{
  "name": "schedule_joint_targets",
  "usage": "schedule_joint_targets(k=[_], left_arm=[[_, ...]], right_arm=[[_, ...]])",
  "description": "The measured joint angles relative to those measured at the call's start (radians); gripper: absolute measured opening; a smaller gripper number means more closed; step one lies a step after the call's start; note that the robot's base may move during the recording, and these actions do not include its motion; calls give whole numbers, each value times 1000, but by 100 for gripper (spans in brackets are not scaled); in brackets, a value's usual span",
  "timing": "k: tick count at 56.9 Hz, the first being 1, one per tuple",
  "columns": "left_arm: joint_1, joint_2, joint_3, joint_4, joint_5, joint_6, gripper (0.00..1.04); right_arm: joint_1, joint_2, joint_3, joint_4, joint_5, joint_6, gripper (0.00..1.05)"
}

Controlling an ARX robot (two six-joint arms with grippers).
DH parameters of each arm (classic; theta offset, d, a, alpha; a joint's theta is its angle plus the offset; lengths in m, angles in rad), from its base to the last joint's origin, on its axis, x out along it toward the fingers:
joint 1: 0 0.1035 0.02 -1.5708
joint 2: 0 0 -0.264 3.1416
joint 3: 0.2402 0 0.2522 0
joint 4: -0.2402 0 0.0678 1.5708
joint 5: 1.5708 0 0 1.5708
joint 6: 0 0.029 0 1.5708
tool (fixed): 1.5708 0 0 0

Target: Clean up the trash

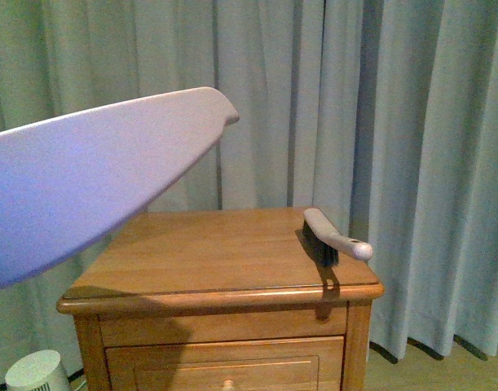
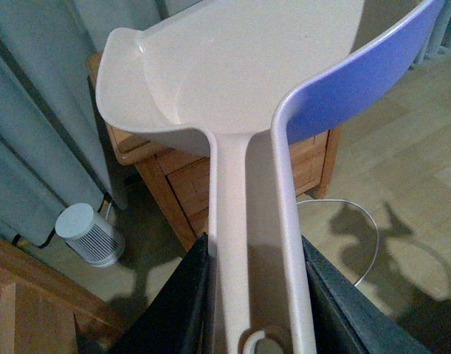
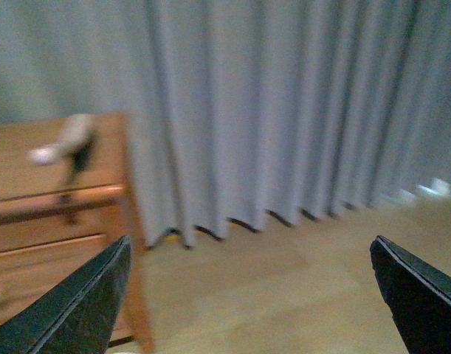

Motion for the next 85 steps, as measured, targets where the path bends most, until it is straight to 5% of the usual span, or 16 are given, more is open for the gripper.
schedule_joint_targets(k=[4,14,23,53,85], left_arm=[[0,0,0,0,0,0,29],[-1,0,0,0,-1,0,29],[-1,0,0,0,0,0,29],[-2,0,0,0,-1,0,29],[-2,0,0,0,-1,0,29]], right_arm=[[-74,129,40,45,-24,23,97],[-252,420,256,144,-311,27,97],[-290,641,498,92,-487,36,97],[-111,1374,1347,-394,-710,158,97],[21,1773,1804,-623,-722,281,97]])
